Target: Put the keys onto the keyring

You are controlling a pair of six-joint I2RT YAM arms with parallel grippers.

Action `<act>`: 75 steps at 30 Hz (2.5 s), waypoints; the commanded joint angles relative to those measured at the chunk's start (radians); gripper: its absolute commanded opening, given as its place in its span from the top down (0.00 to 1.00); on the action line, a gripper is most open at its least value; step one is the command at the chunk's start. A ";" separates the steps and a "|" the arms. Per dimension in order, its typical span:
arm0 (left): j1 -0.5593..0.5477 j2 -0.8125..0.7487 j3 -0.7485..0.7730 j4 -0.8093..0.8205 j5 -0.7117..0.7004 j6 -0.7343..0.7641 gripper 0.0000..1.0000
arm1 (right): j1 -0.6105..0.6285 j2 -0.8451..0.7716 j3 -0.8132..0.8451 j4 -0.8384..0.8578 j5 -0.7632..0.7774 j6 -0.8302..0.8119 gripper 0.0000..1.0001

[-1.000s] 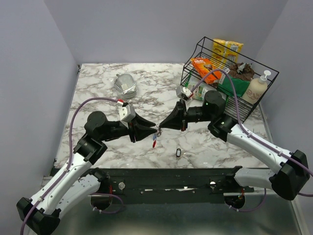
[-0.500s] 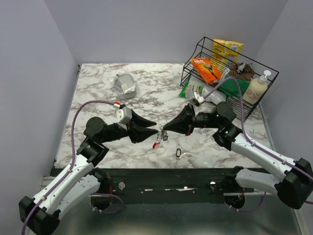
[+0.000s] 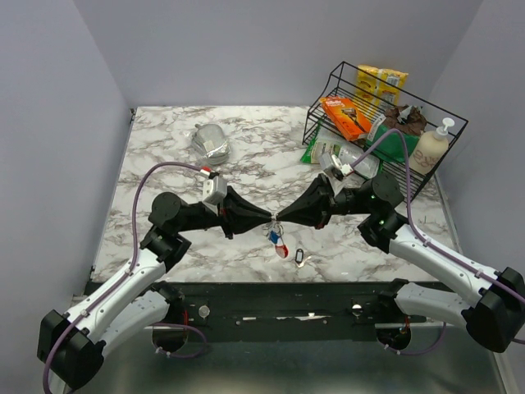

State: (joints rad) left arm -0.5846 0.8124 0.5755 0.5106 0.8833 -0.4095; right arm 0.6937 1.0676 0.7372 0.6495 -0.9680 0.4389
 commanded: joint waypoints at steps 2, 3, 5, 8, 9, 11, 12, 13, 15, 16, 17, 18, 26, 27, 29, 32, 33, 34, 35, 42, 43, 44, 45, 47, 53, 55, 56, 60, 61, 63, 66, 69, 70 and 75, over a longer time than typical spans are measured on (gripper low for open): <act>-0.003 0.004 0.021 0.098 0.075 -0.064 0.79 | 0.000 -0.015 0.008 0.059 -0.011 0.012 0.99; -0.004 0.002 0.021 0.101 0.077 -0.068 0.79 | -0.002 -0.015 0.008 0.058 -0.008 0.014 0.99; -0.006 -0.005 0.020 0.101 0.075 -0.066 0.79 | -0.002 -0.015 0.007 0.061 -0.003 0.011 0.99; -0.006 -0.016 0.020 0.095 0.062 -0.063 0.79 | 0.000 -0.012 0.010 0.047 0.005 0.001 0.99; -0.007 -0.019 0.021 0.091 0.063 -0.064 0.79 | 0.000 -0.014 0.011 0.041 0.006 0.001 0.99; -0.009 -0.022 0.021 0.091 0.063 -0.066 0.79 | 0.000 -0.014 0.011 0.042 0.008 -0.002 0.99; -0.008 -0.021 0.020 0.091 0.063 -0.068 0.79 | -0.002 -0.011 0.010 0.042 0.009 -0.005 0.99; -0.011 -0.019 0.020 0.091 0.066 -0.066 0.79 | -0.002 -0.011 0.011 0.041 0.012 -0.005 0.99; -0.012 -0.018 0.023 0.086 0.062 -0.072 0.79 | 0.000 -0.008 0.014 0.035 0.017 -0.008 0.99; -0.014 -0.016 0.024 0.086 0.062 -0.074 0.79 | -0.002 -0.008 0.016 0.035 0.014 -0.006 0.99; -0.017 -0.015 0.024 0.085 0.062 -0.074 0.79 | -0.002 -0.008 0.016 0.036 0.012 -0.006 0.99; -0.018 -0.015 0.024 0.085 0.060 -0.072 0.79 | 0.000 -0.006 0.016 0.036 0.012 -0.005 0.99; -0.034 0.005 0.029 0.085 0.039 -0.065 0.80 | 0.000 -0.003 0.022 0.019 0.009 -0.014 0.99; -0.038 0.007 0.030 0.088 0.036 -0.064 0.80 | -0.002 -0.001 0.024 0.010 0.011 -0.015 0.99; -0.038 0.016 0.035 0.088 0.036 -0.064 0.83 | -0.002 -0.004 0.022 0.010 0.009 -0.016 0.99; -0.041 0.019 0.035 0.086 0.033 -0.060 0.84 | -0.002 0.000 0.024 0.006 0.005 -0.019 0.99; -0.041 0.021 0.037 0.086 0.028 -0.057 0.85 | -0.002 -0.001 0.028 -0.008 0.005 -0.023 0.99; -0.043 0.022 0.038 0.086 0.022 -0.057 0.86 | 0.000 0.000 0.033 -0.013 0.002 -0.025 0.99; -0.041 0.022 0.038 0.086 0.022 -0.058 0.87 | 0.000 0.002 0.033 -0.014 -0.003 -0.025 0.99; -0.044 0.018 0.035 0.089 0.009 -0.058 0.93 | 0.000 0.002 0.025 -0.008 -0.008 -0.020 0.99; -0.044 0.018 0.034 0.089 0.009 -0.058 0.95 | 0.000 0.003 0.022 -0.007 -0.006 -0.020 0.99; -0.044 0.016 0.034 0.089 0.003 -0.060 0.96 | 0.000 0.003 0.022 -0.007 -0.008 -0.020 0.99; -0.044 0.016 0.032 0.091 -0.001 -0.061 0.99 | 0.000 0.005 0.022 -0.010 -0.008 -0.019 0.99; -0.044 0.018 0.032 0.091 -0.001 -0.064 1.00 | -0.002 0.005 0.022 -0.013 -0.012 -0.019 0.99; -0.047 0.013 0.029 0.091 -0.010 -0.066 1.00 | -0.002 0.006 0.007 -0.010 -0.014 -0.016 0.99; -0.047 0.010 0.029 0.092 -0.020 -0.069 0.98 | -0.002 -0.001 0.002 -0.005 -0.011 -0.014 0.99; -0.047 0.008 0.029 0.091 -0.023 -0.069 0.93 | 0.000 -0.003 -0.002 -0.002 -0.009 -0.014 0.99; -0.049 0.008 0.023 0.101 -0.030 -0.075 0.78 | -0.002 -0.006 -0.004 -0.002 -0.008 -0.012 0.99; -0.049 0.010 0.021 0.103 -0.029 -0.081 0.77 | 0.000 -0.008 -0.004 -0.002 -0.009 -0.012 0.99; -0.049 0.011 0.020 0.103 -0.027 -0.080 0.76 | 0.000 -0.006 -0.009 0.002 -0.008 -0.012 0.99; -0.053 0.021 0.024 0.100 -0.020 -0.081 0.84 | -0.002 -0.003 -0.007 0.002 -0.005 -0.011 0.99; -0.055 0.027 0.027 0.088 -0.018 -0.074 1.00 | 0.000 0.000 -0.009 0.013 -0.006 -0.006 0.99; -0.057 0.028 0.027 0.082 -0.021 -0.069 1.00 | -0.002 0.002 -0.009 0.015 -0.006 -0.005 0.99; -0.064 0.025 0.035 0.028 -0.041 -0.035 1.00 | 0.000 0.002 -0.009 0.021 -0.003 -0.002 0.99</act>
State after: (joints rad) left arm -0.6353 0.8352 0.5816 0.5846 0.8730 -0.4797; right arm 0.6914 1.0687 0.7334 0.6346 -0.9684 0.4366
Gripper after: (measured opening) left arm 0.009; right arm 0.012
